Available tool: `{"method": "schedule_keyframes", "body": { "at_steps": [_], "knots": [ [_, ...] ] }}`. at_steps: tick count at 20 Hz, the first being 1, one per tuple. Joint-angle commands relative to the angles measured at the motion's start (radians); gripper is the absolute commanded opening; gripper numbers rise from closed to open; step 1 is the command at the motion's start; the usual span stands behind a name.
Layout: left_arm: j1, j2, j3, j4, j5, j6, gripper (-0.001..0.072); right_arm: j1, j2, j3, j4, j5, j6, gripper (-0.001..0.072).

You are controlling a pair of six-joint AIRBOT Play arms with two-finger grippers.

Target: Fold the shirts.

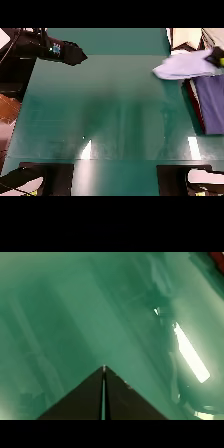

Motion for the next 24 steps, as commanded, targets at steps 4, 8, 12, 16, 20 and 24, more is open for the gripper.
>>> {"method": "schedule_keyframes", "body": {
  "at_steps": [4,8,12,16,20,24],
  "knots": [
    [-0.015,0.0,0.0,-0.01,0.023,-0.009,0.0026,-0.222,0.014,0.024,0.067,-0.097,-0.007,0.0018],
    [-0.015,0.0,0.0,-0.01,0.023,-0.009,0.0026,-0.187,0.014,0.17,0.064,-0.111,-0.026,0.0018],
    [-0.015,0.0,0.0,-0.01,-0.001,-0.008,0.0027,-0.174,0.029,0.322,0.048,0.004,-0.024,0.0018],
    [-0.015,0.0,0.0,-0.009,-0.031,-0.007,0.0026,-0.174,0.117,0.275,-0.165,0.116,0.053,0.0018],
    [-0.015,0.0,0.0,-0.009,-0.059,-0.006,0.0027,-0.221,0.249,0.044,-0.299,0.224,0.055,0.0018],
    [-0.015,0.0,0.0,-0.01,-0.074,0.0,0.0027,-0.321,0.41,-0.28,-0.32,0.29,0.054,0.0019]
  ]
}}
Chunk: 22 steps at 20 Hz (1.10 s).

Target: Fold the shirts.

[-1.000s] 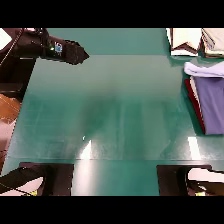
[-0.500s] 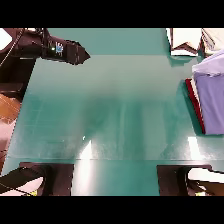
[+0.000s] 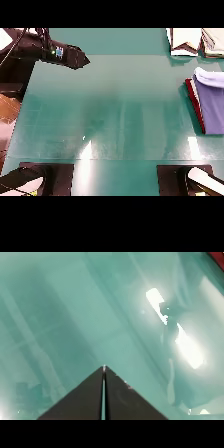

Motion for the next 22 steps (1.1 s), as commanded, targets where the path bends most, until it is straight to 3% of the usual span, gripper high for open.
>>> {"method": "schedule_keyframes", "body": {
  "at_steps": [1,2,3,4,5,9,12,15,18,19,20,22],
  "knots": [
    [-0.001,0.0,0.0,0.0,-0.016,0.006,0.0027,-0.081,0.138,-0.277,-0.049,0.06,0.005,0.002],
    [-0.001,0.0,0.0,0.0,-0.016,0.006,0.0027,-0.105,0.171,-0.352,-0.065,0.051,0.004,0.0028],
    [-0.001,0.0,0.0,0.0,-0.016,0.006,0.0027,-0.124,0.2,-0.424,-0.069,0.034,-0.008,0.0203],
    [-0.001,0.0,0.0,0.0,-0.016,0.006,0.0027,-0.146,0.219,-0.48,-0.077,0.013,-0.016,0.0504],
    [-0.001,0.0,0.0,0.0,-0.016,0.006,0.0027,-0.165,0.232,-0.518,-0.084,-0.008,-0.015,0.0707],
    [0.0,0.0,0.0,0.001,-0.014,0.007,0.0027,-0.142,0.265,-0.444,0.059,0.002,-0.015,0.0695],
    [0.003,0.0,0.0,0.04,-0.001,0.006,0.0027,0.035,0.272,-0.341,0.157,-0.008,-0.015,0.0695],
    [0.002,0.0,0.0,0.054,0.009,0.006,0.0027,0.282,0.254,-0.273,0.153,-0.023,-0.015,0.0688],
    [0.002,0.0,0.0,0.052,0.015,0.006,0.0027,0.504,0.198,-0.224,0.146,-0.02,-0.015,0.0368],
    [0.002,0.0,0.0,0.052,0.015,0.006,0.0027,0.563,0.175,-0.207,0.146,-0.019,-0.015,0.0223],
    [0.002,0.0,0.0,0.052,0.015,0.006,0.0027,0.621,0.15,-0.19,0.146,-0.021,-0.015,0.0029],
    [0.002,0.0,0.0,0.052,0.015,0.006,0.0027,0.707,0.104,-0.158,0.146,-0.02,-0.015,0.002]
  ]
}}
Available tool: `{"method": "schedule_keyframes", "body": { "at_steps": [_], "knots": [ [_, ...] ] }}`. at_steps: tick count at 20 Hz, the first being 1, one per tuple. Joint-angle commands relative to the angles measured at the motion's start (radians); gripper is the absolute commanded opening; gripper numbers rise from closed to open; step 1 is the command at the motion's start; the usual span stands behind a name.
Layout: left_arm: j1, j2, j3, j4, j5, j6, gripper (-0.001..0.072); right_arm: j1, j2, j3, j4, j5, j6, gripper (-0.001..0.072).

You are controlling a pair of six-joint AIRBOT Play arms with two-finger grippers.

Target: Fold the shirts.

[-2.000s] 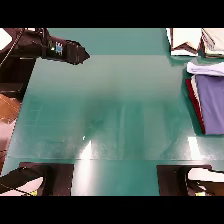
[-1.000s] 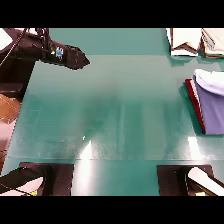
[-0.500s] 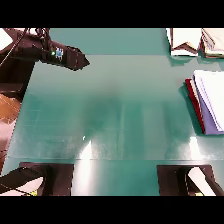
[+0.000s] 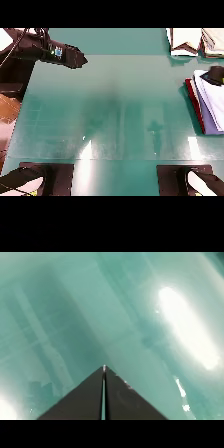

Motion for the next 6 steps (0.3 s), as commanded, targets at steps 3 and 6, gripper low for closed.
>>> {"method": "schedule_keyframes", "body": {
  "at_steps": [3,6],
  "knots": [
    [0.0,0.0,0.0,0.003,0.003,0.0,0.0027,0.216,-0.109,0.087,0.004,0.002,0.0,0.002],
    [0.0,0.0,0.0,0.003,0.003,0.0,0.0027,0.248,-0.144,0.114,0.005,0.009,0.0,0.002]
  ]
}}
